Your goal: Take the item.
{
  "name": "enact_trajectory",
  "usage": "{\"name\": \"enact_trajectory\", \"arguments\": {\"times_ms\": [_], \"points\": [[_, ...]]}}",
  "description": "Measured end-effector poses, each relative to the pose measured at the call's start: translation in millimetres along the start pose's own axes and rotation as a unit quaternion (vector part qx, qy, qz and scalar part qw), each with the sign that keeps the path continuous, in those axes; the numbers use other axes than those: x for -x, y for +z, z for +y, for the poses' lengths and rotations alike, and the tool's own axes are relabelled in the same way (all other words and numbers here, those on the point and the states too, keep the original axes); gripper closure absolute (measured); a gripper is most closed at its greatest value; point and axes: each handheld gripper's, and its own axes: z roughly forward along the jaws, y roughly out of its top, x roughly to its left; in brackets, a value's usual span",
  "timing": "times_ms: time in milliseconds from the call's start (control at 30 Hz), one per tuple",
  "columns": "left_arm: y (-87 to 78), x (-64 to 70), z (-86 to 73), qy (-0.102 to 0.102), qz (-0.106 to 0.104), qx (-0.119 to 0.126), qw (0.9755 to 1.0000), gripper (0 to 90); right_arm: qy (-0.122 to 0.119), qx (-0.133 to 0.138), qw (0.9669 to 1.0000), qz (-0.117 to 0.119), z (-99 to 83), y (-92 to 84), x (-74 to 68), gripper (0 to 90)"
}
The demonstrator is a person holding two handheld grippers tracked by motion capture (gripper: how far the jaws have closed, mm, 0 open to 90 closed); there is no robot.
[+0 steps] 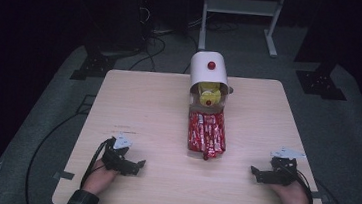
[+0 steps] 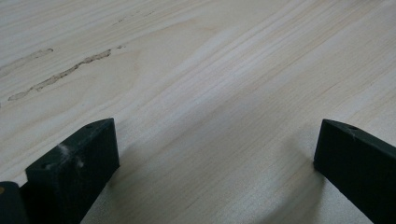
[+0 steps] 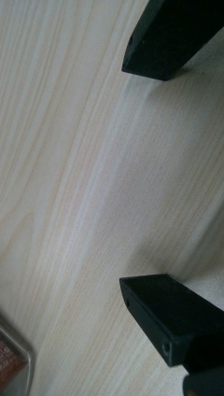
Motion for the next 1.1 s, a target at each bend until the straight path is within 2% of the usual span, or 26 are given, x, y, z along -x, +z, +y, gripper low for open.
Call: {"name": "enact_trajectory", "arguments": {"times_ms": [1100], "points": [[0.0,0.0,0.0,0.0,0.0,0.0,1.0,0.0,0.005,-0.009,0.9999,0.002,6.3,-5.1,0.0,0.0]]}}
